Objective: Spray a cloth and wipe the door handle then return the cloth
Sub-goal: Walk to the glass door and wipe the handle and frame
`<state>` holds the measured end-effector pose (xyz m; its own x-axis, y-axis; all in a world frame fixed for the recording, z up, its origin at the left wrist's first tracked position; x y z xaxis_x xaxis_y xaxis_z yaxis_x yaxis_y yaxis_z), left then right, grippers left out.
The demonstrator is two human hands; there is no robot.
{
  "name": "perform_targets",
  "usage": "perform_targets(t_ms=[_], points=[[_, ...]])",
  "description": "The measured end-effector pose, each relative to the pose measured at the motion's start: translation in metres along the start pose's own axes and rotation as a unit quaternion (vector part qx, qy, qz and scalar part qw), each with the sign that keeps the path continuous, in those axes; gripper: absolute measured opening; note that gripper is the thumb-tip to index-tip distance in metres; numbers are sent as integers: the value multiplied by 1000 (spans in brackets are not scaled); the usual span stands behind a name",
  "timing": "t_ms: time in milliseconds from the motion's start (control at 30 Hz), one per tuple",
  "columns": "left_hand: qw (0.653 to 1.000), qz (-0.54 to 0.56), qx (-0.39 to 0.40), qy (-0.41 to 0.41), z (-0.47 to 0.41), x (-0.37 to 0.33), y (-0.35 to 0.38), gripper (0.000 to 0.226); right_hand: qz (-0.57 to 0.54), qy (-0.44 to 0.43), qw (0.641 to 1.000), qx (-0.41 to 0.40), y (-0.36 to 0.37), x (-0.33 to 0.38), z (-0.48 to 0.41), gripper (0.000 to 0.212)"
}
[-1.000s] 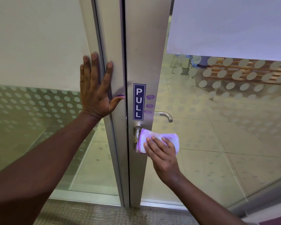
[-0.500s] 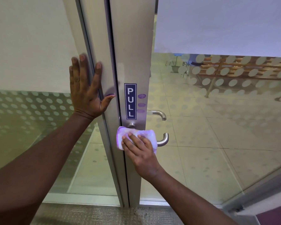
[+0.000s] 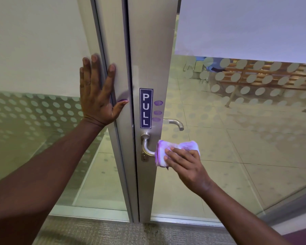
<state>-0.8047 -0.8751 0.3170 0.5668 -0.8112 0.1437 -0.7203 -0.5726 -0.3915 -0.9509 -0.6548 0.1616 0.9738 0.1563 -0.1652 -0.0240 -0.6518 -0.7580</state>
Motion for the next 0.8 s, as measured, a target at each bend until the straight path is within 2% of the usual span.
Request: perform_targets(t_ms=[333,467,567,800], points=[[1000,-15,2,16,0,-1,1,81,-77,43,996,5,-15,-36,20,42],[1000,-17,-2,16,-1,-2,1,81,-84,72,994,-5,-19,-49,24,37],[1000,-16,-1,19,0,-1,3,81,-87,84,993,-7,-17,-52,23,25],[1000,-20,-3,21,1,-1,4,81,-104,189,977,-5,-14,-62,27,18]])
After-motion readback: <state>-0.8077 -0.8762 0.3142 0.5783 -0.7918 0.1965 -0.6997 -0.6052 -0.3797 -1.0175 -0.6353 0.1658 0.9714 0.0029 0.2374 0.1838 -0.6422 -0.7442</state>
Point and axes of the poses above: each hand's wrist, its own z-axis away from the middle knuckle, its own y-axis out of the palm, x = y × z, the point moved 7 cm from there along -z, towards the middle knuckle, and after that the axes turned 9 degrees about x, right-handed, at the moved point
